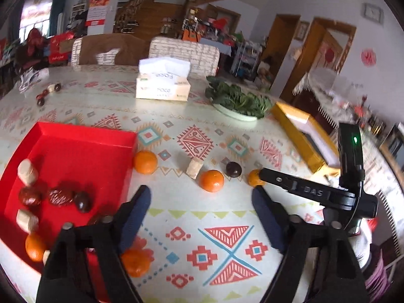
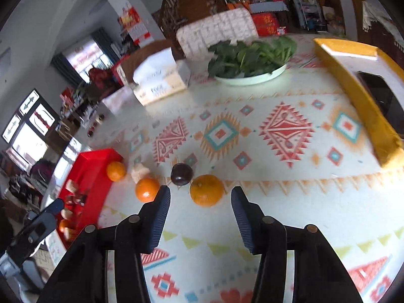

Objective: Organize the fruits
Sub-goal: 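Grasp a mandarin orange with the left tool while the right tool grasps another orange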

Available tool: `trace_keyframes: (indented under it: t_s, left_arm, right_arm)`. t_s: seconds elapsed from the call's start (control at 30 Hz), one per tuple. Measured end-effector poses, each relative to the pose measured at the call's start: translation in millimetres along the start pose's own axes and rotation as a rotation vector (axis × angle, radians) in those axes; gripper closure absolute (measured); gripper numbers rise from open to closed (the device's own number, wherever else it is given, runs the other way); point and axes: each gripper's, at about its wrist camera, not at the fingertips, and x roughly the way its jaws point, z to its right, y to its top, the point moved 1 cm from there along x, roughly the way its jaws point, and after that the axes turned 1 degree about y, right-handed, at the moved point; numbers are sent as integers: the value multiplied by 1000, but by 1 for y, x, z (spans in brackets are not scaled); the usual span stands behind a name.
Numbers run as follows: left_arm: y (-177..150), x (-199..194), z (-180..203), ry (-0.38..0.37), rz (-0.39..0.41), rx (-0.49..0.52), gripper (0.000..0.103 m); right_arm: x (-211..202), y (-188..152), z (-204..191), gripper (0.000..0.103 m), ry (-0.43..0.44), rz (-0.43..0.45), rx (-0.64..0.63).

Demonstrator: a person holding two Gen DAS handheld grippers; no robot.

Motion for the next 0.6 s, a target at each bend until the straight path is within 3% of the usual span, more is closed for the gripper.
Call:
trace_keyframes:
  t_s: [0.17, 0.23, 0.27, 0.6]
  left_arm:
    - [4, 35, 11, 55, -49, 59, 31]
    - [4, 50, 13, 66, -70, 68, 31]
    - [3, 56, 13, 69, -82, 67, 31]
    - [5, 102, 23, 76, -147, 82, 36]
  right_arm:
    - [18, -2, -7, 49, -22, -13, -45]
    - [22, -2, -8, 55, -34, -11, -64]
    - [23, -3, -9, 65, -35, -14, -69]
    - [11, 1, 9, 66, 4, 18, -7]
